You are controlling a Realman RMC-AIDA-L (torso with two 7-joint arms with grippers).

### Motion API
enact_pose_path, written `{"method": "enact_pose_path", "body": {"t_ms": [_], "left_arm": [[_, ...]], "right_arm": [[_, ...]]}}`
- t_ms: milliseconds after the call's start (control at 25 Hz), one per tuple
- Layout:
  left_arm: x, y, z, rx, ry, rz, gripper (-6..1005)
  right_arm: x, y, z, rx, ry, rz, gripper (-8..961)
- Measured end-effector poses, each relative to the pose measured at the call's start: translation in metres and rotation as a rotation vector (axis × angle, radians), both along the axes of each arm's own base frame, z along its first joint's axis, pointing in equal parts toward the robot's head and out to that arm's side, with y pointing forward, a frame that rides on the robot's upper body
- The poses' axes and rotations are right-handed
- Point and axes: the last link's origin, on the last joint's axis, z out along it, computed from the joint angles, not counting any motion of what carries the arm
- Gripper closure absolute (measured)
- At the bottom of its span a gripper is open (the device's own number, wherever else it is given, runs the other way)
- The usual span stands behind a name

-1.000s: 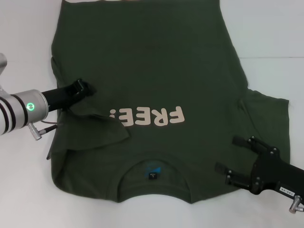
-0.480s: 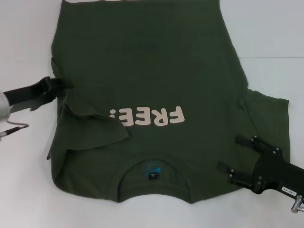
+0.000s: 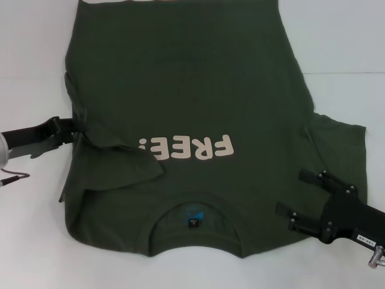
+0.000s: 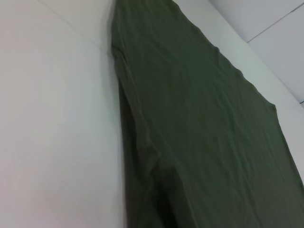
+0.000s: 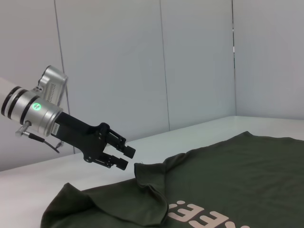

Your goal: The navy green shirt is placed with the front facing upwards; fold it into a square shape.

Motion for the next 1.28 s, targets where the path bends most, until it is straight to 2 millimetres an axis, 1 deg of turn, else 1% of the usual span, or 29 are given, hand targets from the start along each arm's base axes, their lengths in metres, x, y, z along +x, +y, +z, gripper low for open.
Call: {"method": "enact_pose_path", "body": {"t_ms": [320, 840, 960, 1280], "left_arm": [[0.007, 0.007, -0.016, 0.001, 0.002, 0.012, 562], [0.016, 0.014, -0.028, 0.015, 0.01, 0.004, 561], [0.02, 0.016, -0.032, 0.016, -0.002, 0.0, 561], [0.042, 0.024, -0.044, 0.061, -0.072, -0.021, 561]], "right_arm": [[0.0, 0.0, 0.0, 0.0, -0.003, -0.002, 25], [0.0, 0.001, 0.001, 0.003, -0.004, -0.002, 25], [0.0, 0.001, 0.001, 0.003, -0.004, -0.001, 25], [0.0, 0.001, 0.0, 0.003, -0.004, 0.0, 25]]}}
